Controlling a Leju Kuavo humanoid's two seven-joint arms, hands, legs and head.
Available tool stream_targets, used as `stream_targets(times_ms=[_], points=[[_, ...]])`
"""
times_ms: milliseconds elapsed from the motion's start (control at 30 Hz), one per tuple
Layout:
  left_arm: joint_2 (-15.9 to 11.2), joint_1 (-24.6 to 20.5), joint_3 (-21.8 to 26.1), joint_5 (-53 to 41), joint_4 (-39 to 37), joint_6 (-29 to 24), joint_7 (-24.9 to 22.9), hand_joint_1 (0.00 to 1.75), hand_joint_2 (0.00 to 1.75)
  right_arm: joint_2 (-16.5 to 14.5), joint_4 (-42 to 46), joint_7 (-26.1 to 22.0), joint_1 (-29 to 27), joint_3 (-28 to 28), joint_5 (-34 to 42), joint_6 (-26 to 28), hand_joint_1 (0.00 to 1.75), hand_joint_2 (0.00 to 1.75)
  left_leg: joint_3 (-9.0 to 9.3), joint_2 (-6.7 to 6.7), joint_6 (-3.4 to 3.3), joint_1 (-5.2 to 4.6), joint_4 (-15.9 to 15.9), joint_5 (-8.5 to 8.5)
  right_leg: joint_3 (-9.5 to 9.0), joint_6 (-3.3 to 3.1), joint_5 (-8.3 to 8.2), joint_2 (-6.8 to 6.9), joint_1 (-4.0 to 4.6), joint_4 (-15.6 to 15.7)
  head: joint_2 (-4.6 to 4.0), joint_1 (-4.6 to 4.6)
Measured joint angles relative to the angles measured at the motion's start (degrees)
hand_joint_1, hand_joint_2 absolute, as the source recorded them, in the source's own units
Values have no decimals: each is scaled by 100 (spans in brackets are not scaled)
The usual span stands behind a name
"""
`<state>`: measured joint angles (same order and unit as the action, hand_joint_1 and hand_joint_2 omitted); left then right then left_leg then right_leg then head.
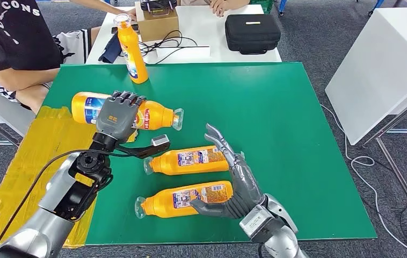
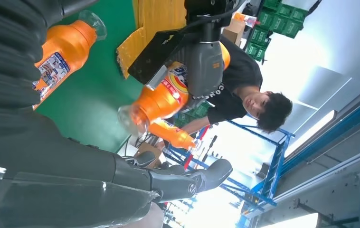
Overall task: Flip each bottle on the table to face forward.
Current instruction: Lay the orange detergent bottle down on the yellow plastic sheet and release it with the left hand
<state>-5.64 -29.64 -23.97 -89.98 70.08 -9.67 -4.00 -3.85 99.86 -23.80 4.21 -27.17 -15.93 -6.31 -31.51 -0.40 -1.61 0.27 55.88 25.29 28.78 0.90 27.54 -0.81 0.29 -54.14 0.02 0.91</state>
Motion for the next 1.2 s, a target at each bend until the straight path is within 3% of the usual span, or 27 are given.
stream_targets(times_ms=[167,367,633,967,1200], points=[[97,-101,332,16,-358,255,81,175,175,21,2,9,18,1,1,-2,0,175,-2,-2,0,0,0,0,1,0,0,1,2,-1,0,0],[154,-284,857,312,-890,969,54,175,175,49,-15,17,76,-2,33,-23,0,175,-2,6,0,0,-1,0,3,-1,0,-2,3,-4,0,-1],[168,-425,1610,387,-1497,1133,-414,175,175,55,-138,57,202,-3,66,-63,0,175,-4,5,1,1,-1,-1,4,-1,0,0,3,-7,0,-1],[193,-408,1962,55,-1744,1339,-748,175,175,52,-280,63,217,-4,61,-75,0,175,-6,4,1,1,-1,-1,6,-1,0,1,1,-6,0,-1],[267,-241,2085,0,-1820,1354,-487,175,175,33,-315,60,154,-2,1,-62,0,175,-6,4,1,0,-1,-1,7,-1,0,1,2,-6,0,-1]])
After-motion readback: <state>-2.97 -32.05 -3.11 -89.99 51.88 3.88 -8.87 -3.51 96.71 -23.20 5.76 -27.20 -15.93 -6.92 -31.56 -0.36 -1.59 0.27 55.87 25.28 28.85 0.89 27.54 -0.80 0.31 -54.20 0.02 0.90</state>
